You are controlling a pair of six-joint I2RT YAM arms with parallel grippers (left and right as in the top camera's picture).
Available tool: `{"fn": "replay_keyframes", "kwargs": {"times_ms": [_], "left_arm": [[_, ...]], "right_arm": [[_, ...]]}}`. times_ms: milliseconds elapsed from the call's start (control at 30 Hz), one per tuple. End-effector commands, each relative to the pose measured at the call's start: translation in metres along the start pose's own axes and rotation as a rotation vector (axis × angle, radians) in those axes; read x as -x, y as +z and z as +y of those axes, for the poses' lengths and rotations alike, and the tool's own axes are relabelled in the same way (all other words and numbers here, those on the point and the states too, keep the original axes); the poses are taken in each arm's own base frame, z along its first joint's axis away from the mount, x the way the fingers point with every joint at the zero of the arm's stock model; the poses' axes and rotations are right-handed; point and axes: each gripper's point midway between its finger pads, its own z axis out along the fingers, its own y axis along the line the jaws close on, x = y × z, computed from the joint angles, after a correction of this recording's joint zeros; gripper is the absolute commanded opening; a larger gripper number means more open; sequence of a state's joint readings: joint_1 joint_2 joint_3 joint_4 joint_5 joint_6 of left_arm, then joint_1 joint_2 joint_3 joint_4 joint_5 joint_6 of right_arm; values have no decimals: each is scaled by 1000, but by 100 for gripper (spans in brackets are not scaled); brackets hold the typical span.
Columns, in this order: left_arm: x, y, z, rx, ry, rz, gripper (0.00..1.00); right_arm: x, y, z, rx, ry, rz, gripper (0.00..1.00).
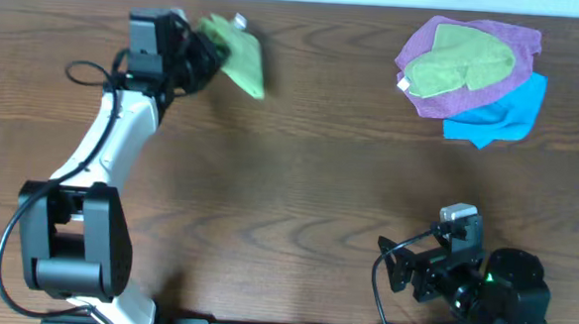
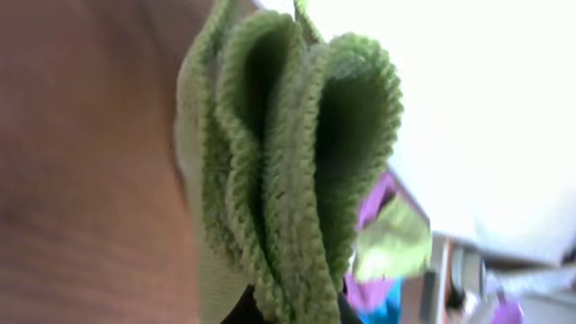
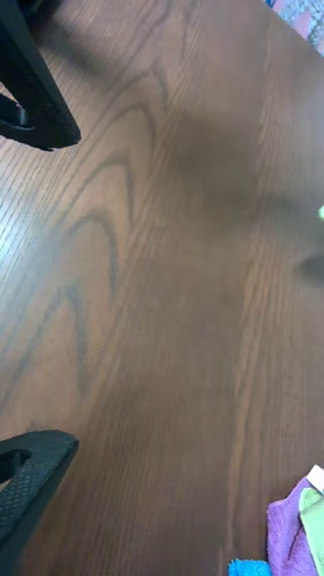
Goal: Fold the cloth
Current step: 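Grasp the folded towel with the left gripper and lift it, then carry the folded towel with the left gripper to the top left corner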
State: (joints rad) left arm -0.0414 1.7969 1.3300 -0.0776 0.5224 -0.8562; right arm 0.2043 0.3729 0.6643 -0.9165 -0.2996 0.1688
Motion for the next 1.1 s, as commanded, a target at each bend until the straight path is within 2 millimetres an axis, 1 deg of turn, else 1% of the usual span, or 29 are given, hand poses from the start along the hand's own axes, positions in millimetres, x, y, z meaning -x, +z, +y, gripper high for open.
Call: {"fn": "replay_keyframes", "kwargs": {"times_ms": [0, 67, 100, 233, 500, 567, 700, 833, 967, 1067], "left_arm": [[42, -10, -7, 58, 50, -174, 6], [62, -15, 1, 115, 55, -267, 6], [69, -16, 5, 135, 60, -298, 6], [89, -15, 22, 172, 76, -367, 6], [126, 13, 73, 179, 27, -446, 6], [134, 20, 81, 170, 17, -468, 6], [150, 33, 89, 156, -3, -491, 6], [163, 49, 90, 147, 2, -499, 6], [171, 58, 93, 144, 3, -505, 6], [174, 60, 97, 151, -1, -504, 6]], "right_arm": [[-2, 1, -2, -4, 16, 4, 99], [-2, 1, -2, -4, 16, 4, 99], [-2, 1, -2, -4, 16, 4, 99], [-2, 1, -2, -4, 16, 4, 99], [-2, 1, -2, -4, 16, 4, 99], [-2, 1, -2, -4, 16, 4, 99], [-2, 1, -2, -4, 17, 4, 99], [-2, 1, -2, -4, 16, 4, 99], [-2, 1, -2, -4, 16, 4, 99], [-2, 1, -2, -4, 16, 4, 99]]}}
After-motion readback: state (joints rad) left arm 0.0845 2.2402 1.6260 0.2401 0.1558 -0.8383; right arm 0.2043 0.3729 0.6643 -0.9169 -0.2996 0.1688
